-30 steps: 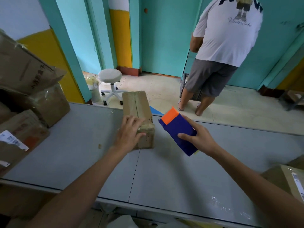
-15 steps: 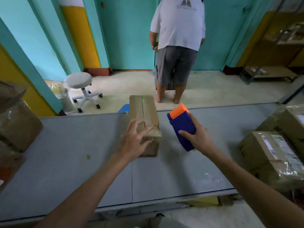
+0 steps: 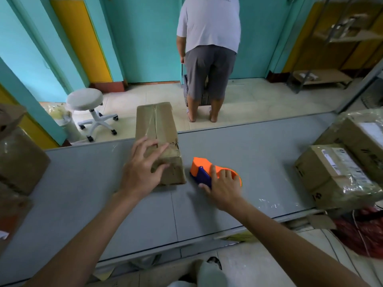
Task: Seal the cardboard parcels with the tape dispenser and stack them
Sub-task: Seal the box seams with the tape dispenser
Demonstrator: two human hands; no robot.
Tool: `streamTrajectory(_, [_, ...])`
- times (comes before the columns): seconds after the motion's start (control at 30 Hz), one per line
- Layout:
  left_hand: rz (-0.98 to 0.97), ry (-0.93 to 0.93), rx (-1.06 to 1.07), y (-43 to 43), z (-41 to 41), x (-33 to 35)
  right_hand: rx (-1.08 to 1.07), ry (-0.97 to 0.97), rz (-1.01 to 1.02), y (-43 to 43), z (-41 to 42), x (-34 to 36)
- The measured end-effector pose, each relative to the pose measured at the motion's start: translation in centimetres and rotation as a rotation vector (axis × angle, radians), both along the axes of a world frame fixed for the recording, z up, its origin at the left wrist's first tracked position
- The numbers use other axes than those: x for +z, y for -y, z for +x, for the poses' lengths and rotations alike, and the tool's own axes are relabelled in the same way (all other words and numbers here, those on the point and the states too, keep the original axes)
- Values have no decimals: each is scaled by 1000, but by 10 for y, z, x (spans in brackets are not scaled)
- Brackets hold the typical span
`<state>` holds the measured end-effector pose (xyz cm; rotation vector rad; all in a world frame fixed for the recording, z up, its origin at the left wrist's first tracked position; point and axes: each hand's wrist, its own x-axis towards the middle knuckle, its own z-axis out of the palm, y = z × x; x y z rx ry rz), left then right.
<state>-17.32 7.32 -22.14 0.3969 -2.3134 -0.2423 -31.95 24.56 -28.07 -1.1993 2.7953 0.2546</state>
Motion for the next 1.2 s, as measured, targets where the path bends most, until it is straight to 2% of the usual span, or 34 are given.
streamTrajectory(0.07, [-12, -18, -16, -5, -5, 9, -46, 11, -101, -2, 0, 18])
streamTrajectory(0.1, [-33, -26, -35, -8, -8, 15, -96, 96, -226, 0, -4, 32])
streamTrajectory(0.2, [-152, -31, -140, -20, -25, 36, -267, 602, -800, 10, -24, 89])
streamTrajectory(0.3, [-205, -45, -323, -42, -51, 58, -276, 996, -1123, 11, -34, 137])
streamTrajectory(0.4, [-92, -68, -406, -68, -78, 75, -267, 1130, -1274, -11, -50, 157])
streamTrajectory(0.5, [187, -44, -366, -88, -105, 80, -360, 1163, -1376, -42, -76, 158])
streamTrajectory(0.57, [398, 71, -314, -105, -126, 79, -433, 1140, -1426, -59, -92, 152])
streamTrajectory(0.63, [668, 171, -371, -124, -149, 74, -529, 964, -1461, -72, -111, 147])
streamTrajectory(0.7, [872, 157, -434, -140, -172, 69, -614, 779, -1410, -90, -130, 149])
streamTrajectory(0.77, [979, 104, -415, -143, -193, 67, -626, 769, -1330, -114, -149, 154])
streamTrajectory(0.93, [967, 204, -486, -143, -235, 69, -569, 452, -1150, -175, -220, 160])
streamTrajectory(1.0, [943, 259, -498, -146, -251, 66, -546, 456, -1089, -185, -248, 160])
streamTrajectory(1.07, [933, 271, -511, -147, -267, 62, -445, 451, -944, -187, -268, 155])
streamTrajectory(1.13, [974, 243, -497, -147, -281, 58, -347, 421, -845, -184, -282, 147])
streamTrajectory(1.2, [1011, 186, -400, -147, -296, 49, -349, 356, -831, -183, -297, 135])
